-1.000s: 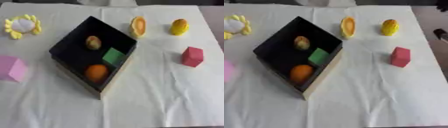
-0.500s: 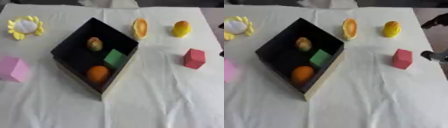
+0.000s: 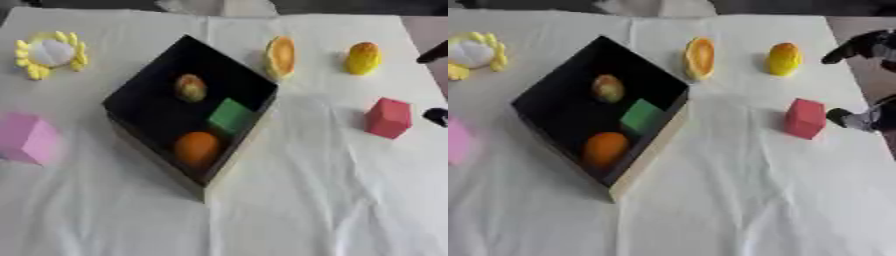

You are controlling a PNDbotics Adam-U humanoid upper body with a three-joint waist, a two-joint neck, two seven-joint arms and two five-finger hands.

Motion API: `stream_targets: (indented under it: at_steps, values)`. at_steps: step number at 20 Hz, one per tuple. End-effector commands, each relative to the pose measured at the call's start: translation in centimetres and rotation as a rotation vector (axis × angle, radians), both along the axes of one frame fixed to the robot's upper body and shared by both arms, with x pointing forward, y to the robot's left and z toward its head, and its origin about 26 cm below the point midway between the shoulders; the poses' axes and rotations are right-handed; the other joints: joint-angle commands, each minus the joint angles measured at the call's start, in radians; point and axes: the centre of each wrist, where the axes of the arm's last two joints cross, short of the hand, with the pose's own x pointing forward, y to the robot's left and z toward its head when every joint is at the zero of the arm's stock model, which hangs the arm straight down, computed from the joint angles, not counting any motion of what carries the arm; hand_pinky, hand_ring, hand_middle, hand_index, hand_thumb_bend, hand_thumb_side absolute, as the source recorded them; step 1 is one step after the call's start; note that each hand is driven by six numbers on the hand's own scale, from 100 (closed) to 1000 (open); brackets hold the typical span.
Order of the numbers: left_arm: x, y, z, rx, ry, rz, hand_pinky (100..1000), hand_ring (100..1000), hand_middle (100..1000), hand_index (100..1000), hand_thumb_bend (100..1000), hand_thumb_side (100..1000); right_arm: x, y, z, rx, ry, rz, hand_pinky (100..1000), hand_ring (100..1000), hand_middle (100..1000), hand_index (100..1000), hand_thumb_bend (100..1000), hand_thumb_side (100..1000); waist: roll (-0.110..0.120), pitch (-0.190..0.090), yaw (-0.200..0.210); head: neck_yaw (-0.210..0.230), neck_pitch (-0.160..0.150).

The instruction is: Pick up objects on the table and place them in the box.

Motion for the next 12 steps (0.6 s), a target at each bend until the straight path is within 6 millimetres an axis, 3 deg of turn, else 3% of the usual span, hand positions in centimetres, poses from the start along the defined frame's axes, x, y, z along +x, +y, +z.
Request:
stream_targets:
  at_steps: [1, 12]
  values:
    - [-0.2, -0.1, 0.9, 0.018, -0.021, -0.013, 796, 718, 719, 892, 250, 539, -0.2, 0.5, 1.0, -0.013, -0.007, -0.009, 892, 908, 826, 878, 348, 347, -0.014, -0.005, 0.002, -0.01, -0.001]
    - [0.0, -0.4, 0.9, 0.001, -0.02, -0.029, 795, 716, 716, 889, 245, 544, 0.3, 0.8, -0.4, 0.045, 0.028, -0.043, 893, 912, 830, 876, 370, 370, -0.01, 0.002, 0.01, -0.03, 0.003]
